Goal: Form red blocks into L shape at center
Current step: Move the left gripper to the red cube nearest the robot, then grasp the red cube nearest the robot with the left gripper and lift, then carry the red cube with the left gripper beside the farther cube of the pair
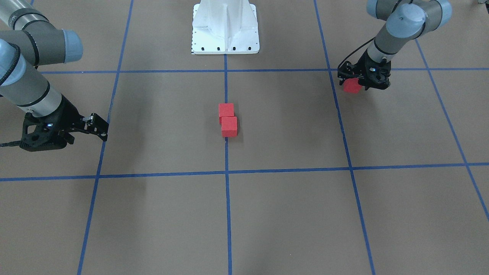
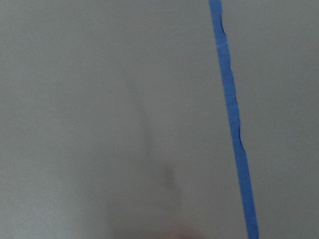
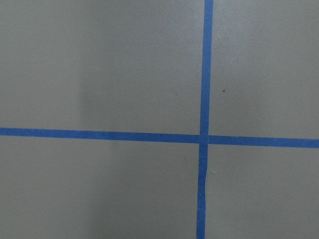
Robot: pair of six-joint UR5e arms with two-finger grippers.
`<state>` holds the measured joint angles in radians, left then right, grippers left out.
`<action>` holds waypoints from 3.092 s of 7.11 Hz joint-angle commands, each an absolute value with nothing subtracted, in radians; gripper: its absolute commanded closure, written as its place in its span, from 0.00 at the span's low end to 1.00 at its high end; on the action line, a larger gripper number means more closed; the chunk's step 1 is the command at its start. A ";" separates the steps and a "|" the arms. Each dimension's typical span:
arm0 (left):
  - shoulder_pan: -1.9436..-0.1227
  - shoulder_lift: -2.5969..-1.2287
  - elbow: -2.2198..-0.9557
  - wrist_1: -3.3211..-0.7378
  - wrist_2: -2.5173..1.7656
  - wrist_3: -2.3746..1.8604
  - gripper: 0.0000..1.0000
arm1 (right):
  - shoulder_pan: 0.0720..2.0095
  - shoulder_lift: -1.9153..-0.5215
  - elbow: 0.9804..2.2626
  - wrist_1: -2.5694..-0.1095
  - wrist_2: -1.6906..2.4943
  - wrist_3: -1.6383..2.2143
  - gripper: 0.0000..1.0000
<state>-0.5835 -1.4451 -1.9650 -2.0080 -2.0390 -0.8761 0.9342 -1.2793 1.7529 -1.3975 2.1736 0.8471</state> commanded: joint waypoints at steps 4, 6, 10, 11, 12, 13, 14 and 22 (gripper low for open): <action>-0.548 -1.427 -1.963 -2.005 -2.034 -0.831 0.01 | 0.934 -1.279 1.752 -1.397 2.174 0.848 0.01; -0.548 -1.419 -1.963 -2.003 -2.034 -0.841 0.44 | 0.934 -1.279 1.752 -1.397 2.175 0.850 0.01; -0.662 -1.425 -2.015 -1.892 -2.122 -0.839 1.00 | 0.936 -1.284 1.756 -1.397 2.178 0.845 0.01; -0.754 -1.536 -2.034 -1.703 -2.158 -0.854 1.00 | 0.937 -1.285 1.759 -1.397 2.178 0.845 0.01; -0.771 -1.608 -2.025 -1.587 -2.152 -1.044 1.00 | 0.936 -1.284 1.763 -1.397 2.178 0.847 0.01; -0.769 -1.712 -1.994 -1.582 -2.155 -1.253 1.00 | 0.937 -1.284 1.761 -1.397 2.178 0.845 0.01; -0.765 -1.852 -1.892 -1.588 -2.163 -1.472 1.00 | 0.943 -1.285 1.759 -1.397 2.177 0.844 0.01; -0.555 -2.296 -1.543 -1.643 -2.026 -2.747 1.00 | 0.963 -1.295 1.756 -1.397 2.164 0.857 0.01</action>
<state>-0.5708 -2.2627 -1.5702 -1.6411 -2.0510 -2.6638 0.9560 -1.2927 1.7556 -1.3975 2.1645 0.8512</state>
